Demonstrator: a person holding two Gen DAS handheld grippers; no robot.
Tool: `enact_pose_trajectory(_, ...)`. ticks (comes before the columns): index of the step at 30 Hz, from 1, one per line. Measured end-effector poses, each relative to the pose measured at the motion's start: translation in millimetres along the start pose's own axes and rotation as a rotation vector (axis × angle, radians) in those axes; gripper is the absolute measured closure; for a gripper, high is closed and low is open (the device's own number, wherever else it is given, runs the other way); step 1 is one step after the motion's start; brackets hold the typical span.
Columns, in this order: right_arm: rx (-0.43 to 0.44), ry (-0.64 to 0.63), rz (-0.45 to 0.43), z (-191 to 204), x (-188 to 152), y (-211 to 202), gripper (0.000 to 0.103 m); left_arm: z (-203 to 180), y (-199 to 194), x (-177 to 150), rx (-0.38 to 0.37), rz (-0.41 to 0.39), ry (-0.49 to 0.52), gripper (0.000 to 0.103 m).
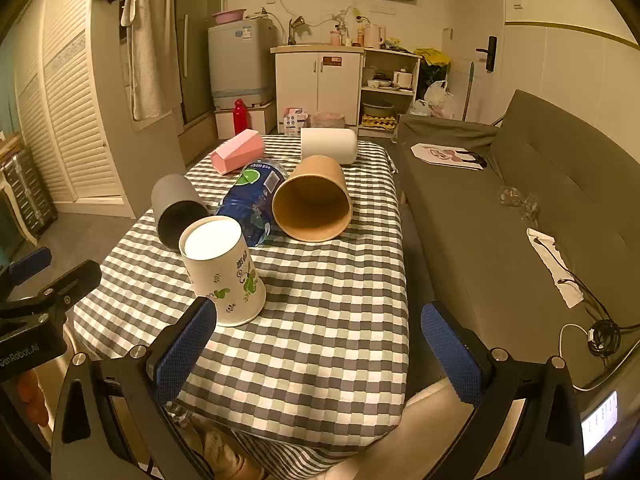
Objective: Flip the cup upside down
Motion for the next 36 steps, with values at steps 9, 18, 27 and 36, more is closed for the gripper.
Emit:
enact_pose_trajectory(9, -0.002, -0.001, 0.003, -0.5, -0.9, 0.7, 0.000, 3.4, -0.3, -0.7, 0.000, -0.003, -0.015, 0.000)
enact_pose_trajectory(18, -0.003, -0.001, 0.003, -0.6, -1.0, 0.4, 0.000, 4.4, -0.2, -1.2, 0.002, -0.001, -0.014, 0.000)
enact_pose_trajectory(27, -0.003, -0.002, 0.005, -0.9, -1.1, 0.9, 0.000, 5.1, -0.4, -1.2, 0.002, -0.002, -0.014, 0.000)
enact_pose_trajectory(36, -0.004, -0.001, 0.009, -1.6, -2.0, 2.7, 0.000, 6.4, 0.8, -1.3, 0.004, 0.002, -0.017, 0.000)
Point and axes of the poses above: each gripper's, at about its wrist camera, not at the fingertips, and y roughly the way its jaws point, z to its left, x to its top, the point moved 7 cm from there along y, roughly the way its jaws point, and after that the axes turned 15 degrees about z, right-handed, at the moved point
